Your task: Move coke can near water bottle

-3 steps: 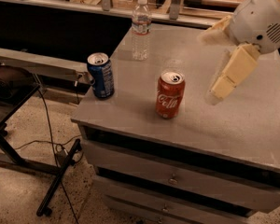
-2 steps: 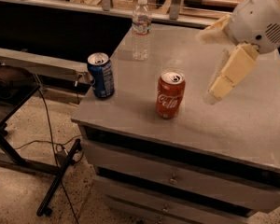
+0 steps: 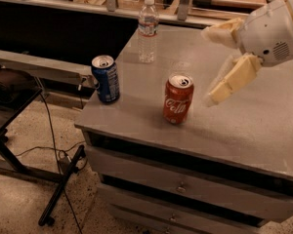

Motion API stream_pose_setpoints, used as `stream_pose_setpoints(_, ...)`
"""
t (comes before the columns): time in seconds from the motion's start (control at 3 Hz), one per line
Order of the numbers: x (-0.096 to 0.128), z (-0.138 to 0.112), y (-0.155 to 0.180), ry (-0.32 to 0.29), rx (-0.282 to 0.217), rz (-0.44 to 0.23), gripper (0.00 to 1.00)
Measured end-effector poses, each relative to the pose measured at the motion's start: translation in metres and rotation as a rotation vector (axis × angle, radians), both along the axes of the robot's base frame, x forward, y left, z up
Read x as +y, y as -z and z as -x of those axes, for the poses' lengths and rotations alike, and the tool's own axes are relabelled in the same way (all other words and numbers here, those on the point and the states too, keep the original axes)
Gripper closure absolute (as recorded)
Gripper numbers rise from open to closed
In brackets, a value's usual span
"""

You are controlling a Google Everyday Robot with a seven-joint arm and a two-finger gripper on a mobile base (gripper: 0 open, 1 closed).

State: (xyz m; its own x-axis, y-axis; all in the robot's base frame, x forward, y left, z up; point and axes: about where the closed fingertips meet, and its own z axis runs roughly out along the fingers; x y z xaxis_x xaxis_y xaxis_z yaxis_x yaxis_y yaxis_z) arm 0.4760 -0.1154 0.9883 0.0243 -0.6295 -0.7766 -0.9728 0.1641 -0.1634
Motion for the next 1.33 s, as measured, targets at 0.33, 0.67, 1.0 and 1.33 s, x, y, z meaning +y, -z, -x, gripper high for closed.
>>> stream_pose_setpoints(0.33,0.009,-0.013,0.012,0.008,0.005,-0.061,0.00)
stream_pose_setpoints(0.67,0.021,-0.022,0.031,0.010,0.057,-0.138,0.00)
stream_pose_setpoints(1.0,0.026,-0.027,0.050,0.004,0.093,-0.233,0.00)
stream_pose_setpoints(1.33,0.029,-0.029,0.064,-0.007,0.102,-0.330,0.00)
